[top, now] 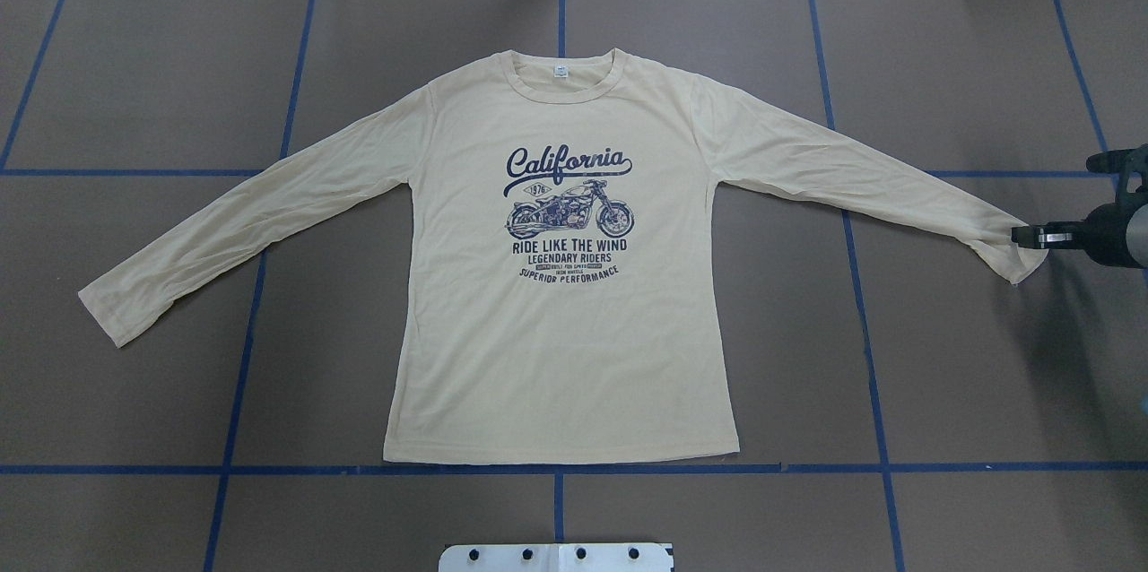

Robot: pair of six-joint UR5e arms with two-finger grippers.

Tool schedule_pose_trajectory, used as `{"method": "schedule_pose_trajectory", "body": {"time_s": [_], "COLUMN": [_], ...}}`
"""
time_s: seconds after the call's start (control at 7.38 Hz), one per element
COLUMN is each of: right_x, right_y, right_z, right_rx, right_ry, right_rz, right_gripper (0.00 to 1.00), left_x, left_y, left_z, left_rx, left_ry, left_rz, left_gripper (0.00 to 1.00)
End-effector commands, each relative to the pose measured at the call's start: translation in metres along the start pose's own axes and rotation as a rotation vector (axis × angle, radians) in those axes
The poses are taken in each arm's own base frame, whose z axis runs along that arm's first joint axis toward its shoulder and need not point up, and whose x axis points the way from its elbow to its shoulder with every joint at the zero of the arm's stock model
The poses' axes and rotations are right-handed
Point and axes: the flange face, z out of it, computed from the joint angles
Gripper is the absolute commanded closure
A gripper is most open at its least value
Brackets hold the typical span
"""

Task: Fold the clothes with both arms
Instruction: 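Lower the right gripper and grasp the sleeve cuff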

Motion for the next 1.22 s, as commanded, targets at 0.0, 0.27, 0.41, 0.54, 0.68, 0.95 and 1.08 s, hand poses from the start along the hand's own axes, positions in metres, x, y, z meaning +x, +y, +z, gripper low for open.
{"method": "schedule_pose_trajectory", "body": {"time_s": [0.0, 0.27, 0.41, 0.54, 0.68, 0.95, 1.08], "right_x": [-0.002, 0.002, 0.002, -0.006, -0.028, -0.076, -0.119], "right_y": [-0.001, 0.003, 0.003, -0.002, -0.013, -0.045, -0.076], "right_z": [0.001, 0.0, -0.002, -0.009, -0.025, -0.063, -0.083], "right_rx": [0.003, -0.003, -0.001, 0.012, 0.034, 0.115, 0.13], "right_ry": [-0.001, 0.004, 0.003, -0.015, -0.052, -0.143, -0.155], "right_rz": [-0.003, -0.004, -0.01, -0.015, -0.029, -0.052, -0.051], "right_gripper": [0.72, 1.0, 1.0, 1.0, 1.0, 1.0, 1.0], "left_x": [0.0, 0.0, 0.0, 0.0, 0.0, -0.001, -0.001], "left_y": [0.0, 0.0, 0.0, 0.0, 0.0, 0.001, 0.001], "left_z": [0.0, 0.0, 0.0, 0.0, 0.0, 0.001, 0.002], "left_rx": [0.0, 0.0, 0.0, -0.001, -0.001, -0.003, -0.005], "left_ry": [0.001, 0.001, 0.0, 0.0, 0.0, 0.0, 0.001], "left_rz": [0.001, 0.001, 0.0, -0.001, -0.001, -0.003, -0.003], "left_gripper": [0.0, 0.0, 0.0, 0.0, 0.0, 0.0, 0.0]}}
